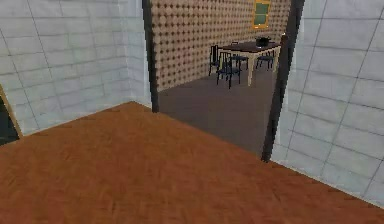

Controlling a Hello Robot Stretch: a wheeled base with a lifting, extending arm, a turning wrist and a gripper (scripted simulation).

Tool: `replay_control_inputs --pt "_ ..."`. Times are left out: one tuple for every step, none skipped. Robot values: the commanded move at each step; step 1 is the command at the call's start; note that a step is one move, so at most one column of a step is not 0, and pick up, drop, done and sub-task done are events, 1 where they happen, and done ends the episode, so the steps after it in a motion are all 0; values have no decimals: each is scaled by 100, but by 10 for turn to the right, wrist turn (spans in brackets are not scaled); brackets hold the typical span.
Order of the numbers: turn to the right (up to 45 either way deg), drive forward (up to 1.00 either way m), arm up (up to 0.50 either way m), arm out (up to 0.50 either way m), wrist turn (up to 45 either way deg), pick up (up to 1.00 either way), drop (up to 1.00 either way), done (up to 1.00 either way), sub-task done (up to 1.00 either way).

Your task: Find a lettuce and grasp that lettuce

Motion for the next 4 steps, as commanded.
replay_control_inputs --pt "30 0 0 0 0 0 0 0 0" --pt "0 100 0 0 0 0 0 0 0" --pt "0 100 0 0 0 0 0 0 0" --pt "360 0 0 0 0 0 0 0 0"
